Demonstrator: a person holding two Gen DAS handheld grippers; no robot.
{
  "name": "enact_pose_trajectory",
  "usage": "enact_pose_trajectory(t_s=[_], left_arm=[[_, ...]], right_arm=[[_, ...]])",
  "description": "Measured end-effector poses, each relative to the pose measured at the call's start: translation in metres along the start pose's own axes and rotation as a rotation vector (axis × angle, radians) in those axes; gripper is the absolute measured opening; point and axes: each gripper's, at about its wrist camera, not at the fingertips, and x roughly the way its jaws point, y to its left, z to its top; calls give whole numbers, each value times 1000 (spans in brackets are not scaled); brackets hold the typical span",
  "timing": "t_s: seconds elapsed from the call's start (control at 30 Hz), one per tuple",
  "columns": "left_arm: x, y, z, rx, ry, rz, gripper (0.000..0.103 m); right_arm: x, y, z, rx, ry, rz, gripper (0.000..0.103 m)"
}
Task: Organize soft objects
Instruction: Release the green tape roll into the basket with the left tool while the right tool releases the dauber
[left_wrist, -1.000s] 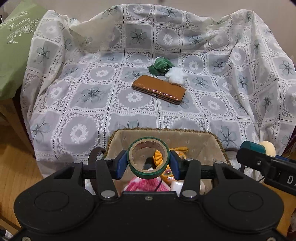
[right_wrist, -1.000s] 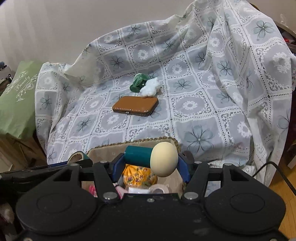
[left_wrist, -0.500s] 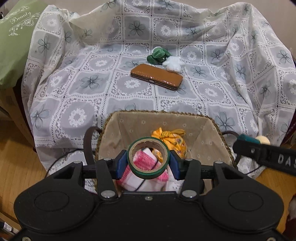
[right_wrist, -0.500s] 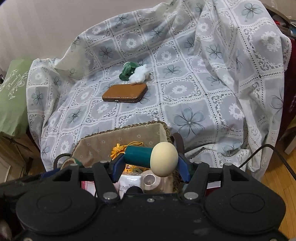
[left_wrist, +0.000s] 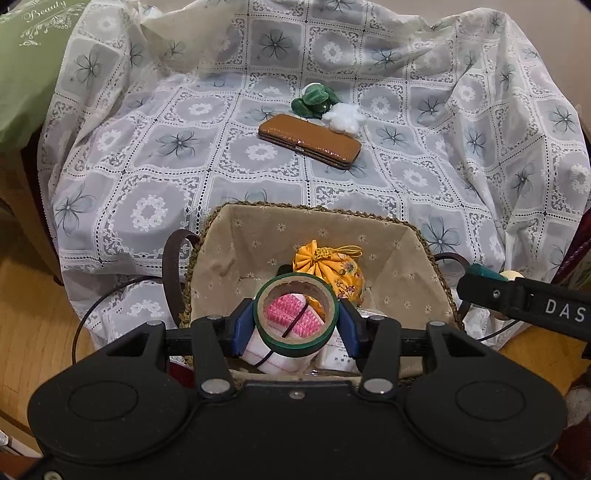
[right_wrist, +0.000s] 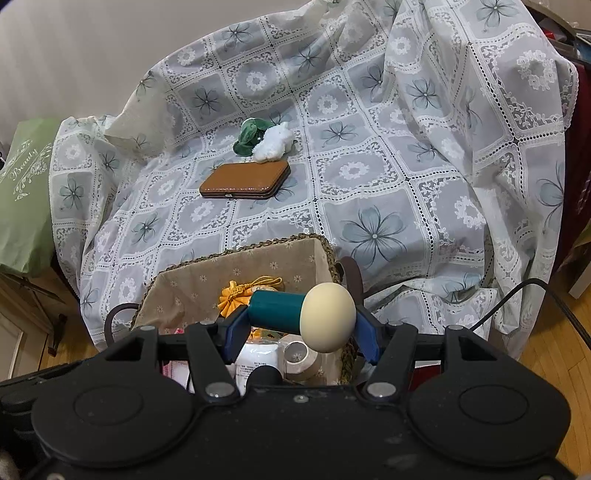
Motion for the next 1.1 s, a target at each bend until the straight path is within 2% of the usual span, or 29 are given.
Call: enact_pose_trajectory(t_s=[0.47,0.53,0.57,0.6,0.63,0.83,1.1], left_arm=[[15,0,40,17,-71,59,47],[19,-1,43,21,-72,67,50],[19,-2,44,23,-74,70,58],[18,-2,44,24,-81,71,67],[17,-3,44,27,-89,71,69],[11,-5,37,33,-87,63,70],[0,-2,20,10,-84,105,70]], right_arm=[[2,0,-1,-3,17,5,59],[2,1,-1,-7,14,6,59],[2,2,-1,-9,13,6,59],[2,2,-1,-11,13,7,59],[2,2,-1,-12,13,9,59],[2,1,-1,-13,16,15,60],[2,5,-1,-40,13,25,59]])
